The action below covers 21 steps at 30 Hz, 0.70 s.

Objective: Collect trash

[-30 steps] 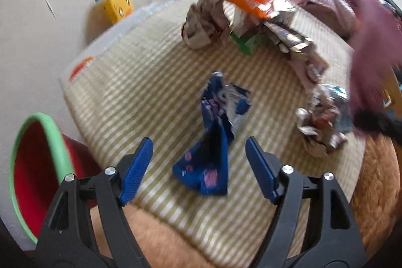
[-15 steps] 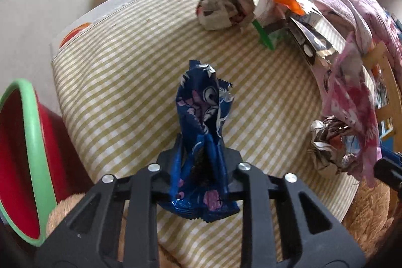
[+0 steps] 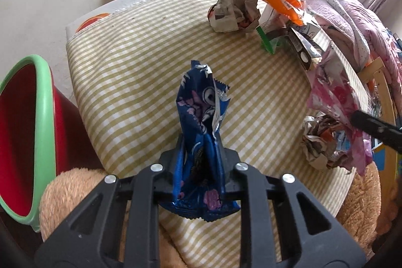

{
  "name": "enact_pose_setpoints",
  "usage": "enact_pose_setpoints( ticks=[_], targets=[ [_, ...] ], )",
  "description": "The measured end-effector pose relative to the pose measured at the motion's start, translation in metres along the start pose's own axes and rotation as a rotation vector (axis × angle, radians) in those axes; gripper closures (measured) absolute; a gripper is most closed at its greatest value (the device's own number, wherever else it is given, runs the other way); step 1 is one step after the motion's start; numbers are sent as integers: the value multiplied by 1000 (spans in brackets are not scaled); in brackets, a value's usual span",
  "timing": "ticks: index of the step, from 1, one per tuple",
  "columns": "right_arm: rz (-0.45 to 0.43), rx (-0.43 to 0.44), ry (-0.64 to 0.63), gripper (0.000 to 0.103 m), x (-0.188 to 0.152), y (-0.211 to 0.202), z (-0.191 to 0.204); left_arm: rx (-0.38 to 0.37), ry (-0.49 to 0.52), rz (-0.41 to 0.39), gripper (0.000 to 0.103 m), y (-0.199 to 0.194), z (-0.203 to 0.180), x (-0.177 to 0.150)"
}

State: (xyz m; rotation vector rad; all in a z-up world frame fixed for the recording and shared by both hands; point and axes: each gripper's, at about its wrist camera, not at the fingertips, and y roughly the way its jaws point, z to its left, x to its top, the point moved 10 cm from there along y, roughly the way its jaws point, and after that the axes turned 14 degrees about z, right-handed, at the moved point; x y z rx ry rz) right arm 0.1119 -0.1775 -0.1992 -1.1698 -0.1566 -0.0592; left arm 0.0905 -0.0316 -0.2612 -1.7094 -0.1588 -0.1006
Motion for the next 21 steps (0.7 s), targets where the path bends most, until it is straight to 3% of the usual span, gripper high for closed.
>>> enact_pose_setpoints(
  ticks=[1, 6, 21],
  targets=[
    [3, 12, 5, 49, -2, 2, 0, 0, -5, -4, 82, -3, 1, -2],
    [-18, 32, -9, 71, -7, -5, 7, 3, -9, -51, 82, -24, 2, -4],
    [-323, 102, -38, 74, 12, -118, 57, -12, -24, -253, 82, -116, -2, 19]
  ],
)
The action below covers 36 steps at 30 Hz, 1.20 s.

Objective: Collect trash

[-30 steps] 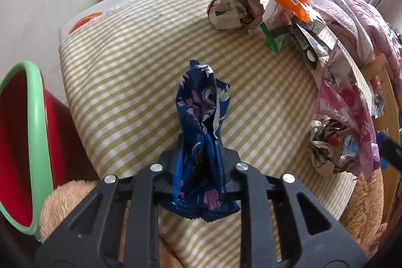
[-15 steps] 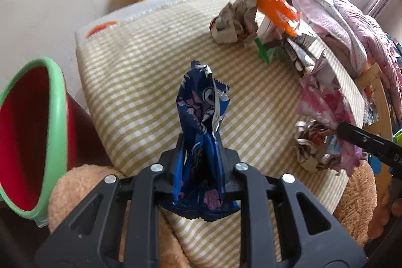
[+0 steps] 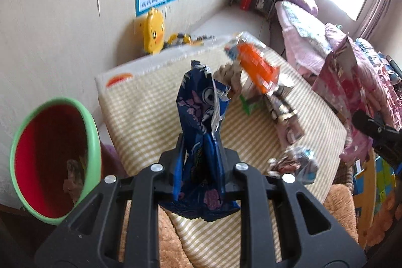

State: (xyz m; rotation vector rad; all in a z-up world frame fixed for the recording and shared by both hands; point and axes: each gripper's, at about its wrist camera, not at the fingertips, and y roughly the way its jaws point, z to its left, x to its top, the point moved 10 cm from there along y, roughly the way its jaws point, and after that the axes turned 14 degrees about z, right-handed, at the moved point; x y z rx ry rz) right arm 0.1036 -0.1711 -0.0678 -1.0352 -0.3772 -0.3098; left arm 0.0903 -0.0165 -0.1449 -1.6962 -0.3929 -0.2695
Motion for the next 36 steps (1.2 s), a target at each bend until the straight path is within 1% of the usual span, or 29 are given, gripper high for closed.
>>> enact_pose_setpoints(
  ticks=[4, 8, 12, 22, 36],
  targets=[
    [-58, -5, -39, 74, 10, -18, 20, 1, 21, -55, 82, -20, -6, 9],
    [-83, -16, -74, 74, 13, -25, 34, 15, 44, -93, 82, -33, -9, 13],
    [-74, -14, -83, 74, 11, -22, 39, 14, 44, -106, 82, -37, -5, 15],
    [-54, -23, -114, 74, 10, -12, 53, -7, 4, -108, 82, -37, 13, 11],
    [20, -11, -169, 74, -3, 20, 85, 5, -91, -110, 82, -37, 62, 3]
  ],
)
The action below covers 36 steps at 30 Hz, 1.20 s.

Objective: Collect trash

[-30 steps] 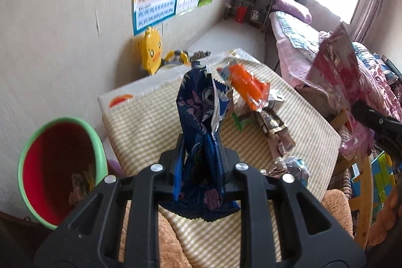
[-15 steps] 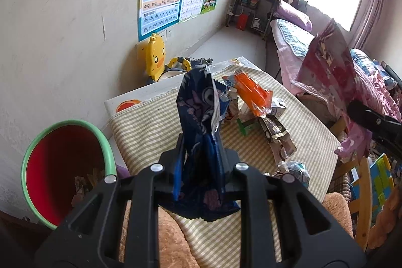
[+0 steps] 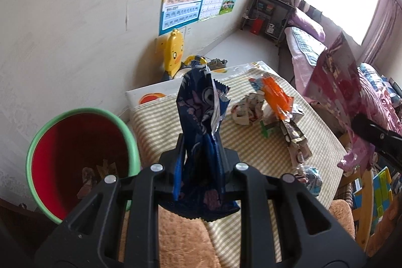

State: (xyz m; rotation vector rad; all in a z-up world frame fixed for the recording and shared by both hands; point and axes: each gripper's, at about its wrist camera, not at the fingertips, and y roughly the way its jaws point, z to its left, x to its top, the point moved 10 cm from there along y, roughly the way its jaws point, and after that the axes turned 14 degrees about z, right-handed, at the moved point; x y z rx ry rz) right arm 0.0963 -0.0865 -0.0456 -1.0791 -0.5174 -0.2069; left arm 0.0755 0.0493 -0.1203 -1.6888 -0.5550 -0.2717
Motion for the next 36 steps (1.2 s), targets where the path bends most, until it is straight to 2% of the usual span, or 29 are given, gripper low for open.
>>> enact_pose_setpoints(
  ticks=[16, 36],
  targets=[
    [78, 18, -50, 74, -8, 34, 33, 21, -96, 18, 82, 7, 50, -6],
    [205, 103, -151, 73, -18, 101, 111, 121, -243, 58, 82, 17, 140, -24]
  ],
)
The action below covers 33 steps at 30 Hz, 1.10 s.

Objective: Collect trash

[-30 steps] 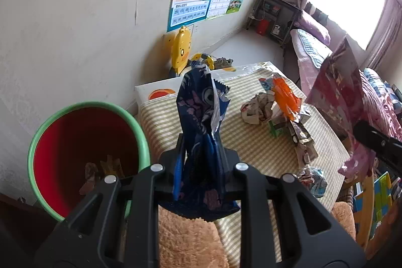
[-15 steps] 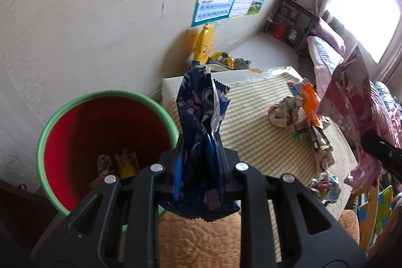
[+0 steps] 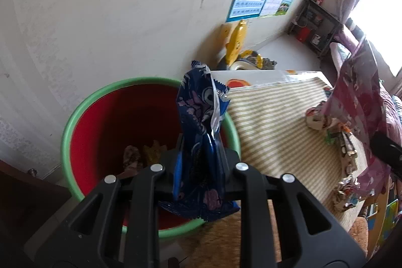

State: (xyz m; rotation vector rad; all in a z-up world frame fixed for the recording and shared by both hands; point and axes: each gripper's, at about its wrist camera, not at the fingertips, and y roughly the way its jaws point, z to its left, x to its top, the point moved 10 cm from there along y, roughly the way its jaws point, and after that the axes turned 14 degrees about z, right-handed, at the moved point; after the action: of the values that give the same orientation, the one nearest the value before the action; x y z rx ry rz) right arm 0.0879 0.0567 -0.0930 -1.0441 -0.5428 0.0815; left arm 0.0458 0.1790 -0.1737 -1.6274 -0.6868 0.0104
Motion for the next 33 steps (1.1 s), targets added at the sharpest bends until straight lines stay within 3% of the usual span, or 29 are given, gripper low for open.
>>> enact_pose_setpoints(
  ticks=[10, 27, 28, 30, 31, 33],
  targets=[
    [67, 52, -52, 73, 5, 35, 37, 42, -53, 36, 82, 12, 37, -8],
    [107, 74, -95, 72, 18, 60, 67, 65, -103, 70, 81, 25, 58, -13],
    [109, 77, -97, 71, 19, 61, 68, 64, -109, 71, 78, 25, 60, -14],
    [124, 101, -102, 66, 19, 66, 73, 65, -122, 81, 64, 29, 65, -16],
    [130, 112, -101, 58, 19, 69, 74, 70, -132, 83, 51, 30, 68, -17],
    [131, 118, -93, 49, 20, 71, 75, 64, -154, 77, 45, 30, 74, -18]
  ],
)
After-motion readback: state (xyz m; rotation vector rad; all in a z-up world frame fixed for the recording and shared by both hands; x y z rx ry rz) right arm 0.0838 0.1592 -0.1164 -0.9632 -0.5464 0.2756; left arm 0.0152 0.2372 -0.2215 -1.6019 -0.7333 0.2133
